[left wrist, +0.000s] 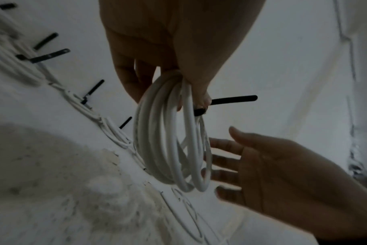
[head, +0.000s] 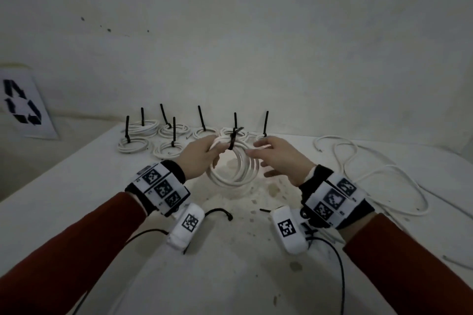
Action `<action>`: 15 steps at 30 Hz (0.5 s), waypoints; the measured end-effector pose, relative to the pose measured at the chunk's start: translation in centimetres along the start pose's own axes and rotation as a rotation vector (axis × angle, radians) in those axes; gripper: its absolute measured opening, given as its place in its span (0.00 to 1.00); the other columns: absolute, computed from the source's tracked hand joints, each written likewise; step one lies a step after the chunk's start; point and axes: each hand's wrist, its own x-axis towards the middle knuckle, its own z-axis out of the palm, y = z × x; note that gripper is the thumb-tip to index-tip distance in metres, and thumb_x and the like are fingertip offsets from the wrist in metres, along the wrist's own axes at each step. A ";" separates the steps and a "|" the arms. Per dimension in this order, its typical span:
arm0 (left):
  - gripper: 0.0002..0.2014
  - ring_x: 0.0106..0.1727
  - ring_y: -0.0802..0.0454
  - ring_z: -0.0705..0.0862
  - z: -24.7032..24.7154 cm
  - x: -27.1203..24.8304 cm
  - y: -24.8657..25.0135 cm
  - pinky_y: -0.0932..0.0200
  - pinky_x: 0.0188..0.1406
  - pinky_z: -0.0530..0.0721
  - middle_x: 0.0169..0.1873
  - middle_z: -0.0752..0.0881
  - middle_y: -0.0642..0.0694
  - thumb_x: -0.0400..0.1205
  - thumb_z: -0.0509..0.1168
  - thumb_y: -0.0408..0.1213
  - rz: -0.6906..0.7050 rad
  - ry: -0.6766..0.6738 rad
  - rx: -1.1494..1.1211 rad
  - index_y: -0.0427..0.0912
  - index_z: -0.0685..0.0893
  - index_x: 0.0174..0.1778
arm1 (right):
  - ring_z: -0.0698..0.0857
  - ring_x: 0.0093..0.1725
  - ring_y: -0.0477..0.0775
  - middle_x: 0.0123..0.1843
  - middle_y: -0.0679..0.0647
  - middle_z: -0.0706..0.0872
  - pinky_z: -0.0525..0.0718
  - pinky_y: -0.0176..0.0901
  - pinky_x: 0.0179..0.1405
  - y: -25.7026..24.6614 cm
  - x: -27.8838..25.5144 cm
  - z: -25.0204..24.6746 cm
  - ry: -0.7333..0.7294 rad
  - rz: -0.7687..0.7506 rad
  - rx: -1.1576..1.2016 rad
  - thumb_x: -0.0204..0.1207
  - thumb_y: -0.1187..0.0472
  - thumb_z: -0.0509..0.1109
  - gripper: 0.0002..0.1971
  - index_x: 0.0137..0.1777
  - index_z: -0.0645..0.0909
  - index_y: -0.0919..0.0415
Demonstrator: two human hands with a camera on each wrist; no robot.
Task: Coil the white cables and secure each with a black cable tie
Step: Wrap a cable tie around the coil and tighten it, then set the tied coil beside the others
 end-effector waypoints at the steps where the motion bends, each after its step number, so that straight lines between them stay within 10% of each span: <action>1: 0.15 0.23 0.58 0.76 -0.2 0.6 -0.5 0.63 0.28 0.75 0.23 0.80 0.51 0.86 0.56 0.47 -0.056 -0.020 -0.084 0.42 0.78 0.40 | 0.81 0.49 0.52 0.53 0.52 0.81 0.84 0.47 0.44 -0.2 0.7 0.3 -0.063 0.026 -0.044 0.75 0.51 0.74 0.19 0.63 0.76 0.55; 7: 0.15 0.28 0.51 0.78 -1.2 3.7 -3.7 0.63 0.24 0.75 0.27 0.79 0.48 0.86 0.57 0.46 -0.250 -0.011 -0.267 0.40 0.79 0.42 | 0.88 0.37 0.58 0.44 0.61 0.85 0.91 0.49 0.37 -1.1 5.9 2.7 -0.316 0.198 0.238 0.80 0.74 0.66 0.05 0.50 0.79 0.65; 11: 0.11 0.33 0.48 0.80 -1.0 5.3 -6.2 0.58 0.31 0.81 0.35 0.82 0.44 0.85 0.61 0.43 -0.513 0.066 -0.360 0.40 0.76 0.41 | 0.88 0.29 0.59 0.38 0.65 0.84 0.89 0.48 0.24 -1.5 9.7 4.8 -0.294 0.345 0.347 0.80 0.75 0.65 0.02 0.46 0.77 0.72; 15: 0.08 0.39 0.45 0.81 -0.4 6.1 -9.1 0.50 0.45 0.85 0.36 0.81 0.41 0.83 0.65 0.39 -0.647 0.010 -0.309 0.38 0.78 0.42 | 0.85 0.37 0.54 0.38 0.60 0.84 0.90 0.42 0.32 -1.2 11.9 7.1 -0.281 0.258 0.146 0.81 0.75 0.62 0.07 0.43 0.76 0.67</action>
